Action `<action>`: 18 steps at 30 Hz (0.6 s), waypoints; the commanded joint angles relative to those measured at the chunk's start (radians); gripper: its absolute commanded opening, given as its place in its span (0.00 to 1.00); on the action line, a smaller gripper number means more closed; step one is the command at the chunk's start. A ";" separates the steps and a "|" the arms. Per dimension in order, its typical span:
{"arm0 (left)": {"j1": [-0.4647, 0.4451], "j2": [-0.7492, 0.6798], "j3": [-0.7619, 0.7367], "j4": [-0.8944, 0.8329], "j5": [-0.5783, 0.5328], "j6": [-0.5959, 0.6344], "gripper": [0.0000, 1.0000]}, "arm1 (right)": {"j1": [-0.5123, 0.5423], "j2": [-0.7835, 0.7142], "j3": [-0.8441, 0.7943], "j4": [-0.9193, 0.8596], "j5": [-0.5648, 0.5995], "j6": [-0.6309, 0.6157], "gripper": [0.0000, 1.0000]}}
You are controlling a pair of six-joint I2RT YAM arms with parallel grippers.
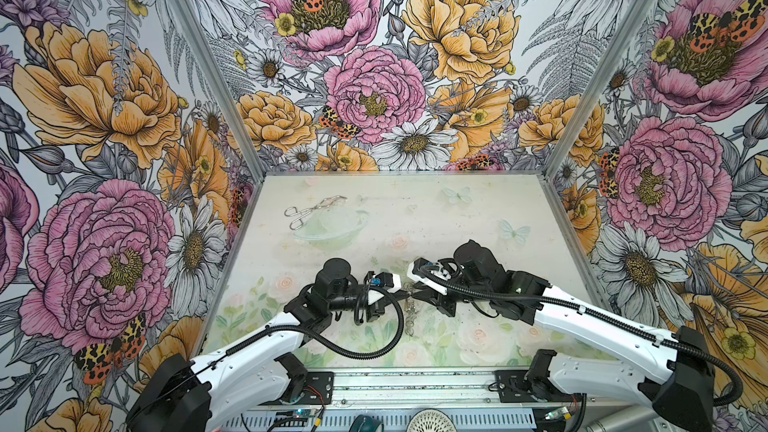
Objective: Put the keys on the keyring
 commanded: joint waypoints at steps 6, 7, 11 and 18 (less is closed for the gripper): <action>-0.009 0.012 0.041 0.015 0.025 0.019 0.00 | 0.015 0.052 0.062 -0.010 -0.009 -0.006 0.17; -0.008 0.014 0.042 0.013 0.025 0.019 0.00 | 0.016 0.057 0.067 -0.010 -0.012 -0.006 0.16; -0.009 0.013 0.044 0.011 0.027 0.020 0.00 | 0.016 0.065 0.068 -0.010 0.001 -0.006 0.11; -0.009 0.017 0.044 0.010 0.022 0.023 0.00 | 0.017 0.048 0.065 -0.011 0.029 -0.010 0.01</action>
